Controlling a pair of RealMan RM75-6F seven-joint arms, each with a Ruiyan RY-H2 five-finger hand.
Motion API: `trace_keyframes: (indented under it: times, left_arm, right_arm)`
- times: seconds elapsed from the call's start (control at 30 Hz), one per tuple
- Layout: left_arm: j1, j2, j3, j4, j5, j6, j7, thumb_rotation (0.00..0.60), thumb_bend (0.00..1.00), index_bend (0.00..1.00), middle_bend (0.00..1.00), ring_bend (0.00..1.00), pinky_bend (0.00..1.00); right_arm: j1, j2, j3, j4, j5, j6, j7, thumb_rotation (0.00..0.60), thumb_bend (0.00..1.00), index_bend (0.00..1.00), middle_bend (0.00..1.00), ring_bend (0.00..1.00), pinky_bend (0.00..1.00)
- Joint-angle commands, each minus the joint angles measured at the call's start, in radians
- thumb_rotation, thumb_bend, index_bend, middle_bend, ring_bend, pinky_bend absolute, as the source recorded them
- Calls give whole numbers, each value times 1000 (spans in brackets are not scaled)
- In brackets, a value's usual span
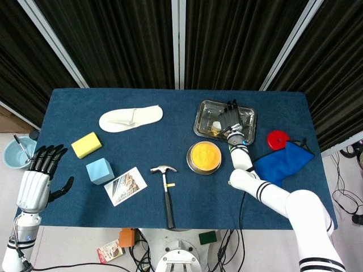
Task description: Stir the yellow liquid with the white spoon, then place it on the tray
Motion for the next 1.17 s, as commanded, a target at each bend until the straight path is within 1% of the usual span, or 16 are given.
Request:
trace_keyframes:
  times: [0.03,0.1,0.2,0.3,0.37,0.4,0.5,0.63,0.7,0.83,0.93,1.0,1.07,1.17]
  left_arm:
    - [-3,7,-4,1,-2,-4,4,572,284,129,109,85,88]
    - [-5,13,-7,4,-8,-8,7,579,283,128,109,85,86]
    - [-8,19,-12,13,-26,-24,22,571,284,129,109,85,87]
    - [-11,25,-12,11,-45,-49,22,566,284,128,108,85,87]
    - [-12,31,-10,8,-54,-61,22,570,284,128,108,85,86]
    - [-12,37,-7,3,-61,-72,23,570,285,128,108,85,87]
    - [-12,56,-2,-16,-79,-96,25,573,284,128,108,85,88]
    - [-5,76,2,-42,-88,-100,26,573,284,128,108,85,87]
    - [2,83,5,-51,-90,-95,26,579,284,128,108,86,86]
    - [23,87,12,-62,-92,-71,24,573,284,128,108,85,88]
    - [39,85,19,-64,-92,-57,16,566,284,128,108,86,88]
    - [45,83,25,-63,-91,-55,16,579,284,128,108,85,87]
    - [48,83,32,-65,-92,-62,20,576,284,128,108,85,87]
    - [51,83,40,-70,-97,-76,23,566,284,128,108,85,87]
  right_arm:
    - [-101,206,-13,-318,-128,145,112,600,244,387,203,4,0]
    - [-165,313,-33,-483,-207,229,164,600,244,382,204,10,0]
    - [-273,443,-74,-672,-327,366,247,600,244,369,209,22,0]
    - [-386,536,-125,-786,-447,487,349,600,243,326,198,24,0]
    - [-455,578,-157,-827,-518,548,426,600,243,282,181,23,0]
    - [-499,598,-178,-841,-565,589,479,600,243,242,167,19,0]
    - [-601,628,-234,-845,-680,683,593,600,243,145,124,2,0]
    - [-723,634,-294,-801,-804,786,749,600,244,63,70,0,0]
    - [-775,628,-315,-772,-848,830,817,600,244,44,54,0,0]
    - [-883,598,-359,-703,-931,912,946,600,244,32,37,0,0]
    - [-943,577,-373,-665,-966,951,1013,600,244,32,34,0,0]
    - [-971,565,-374,-646,-980,967,1039,600,244,32,34,0,0]
    - [-987,562,-376,-634,-998,967,1054,600,244,32,35,0,0]
    - [-985,573,-377,-628,-1035,939,1080,600,244,32,35,0,0]
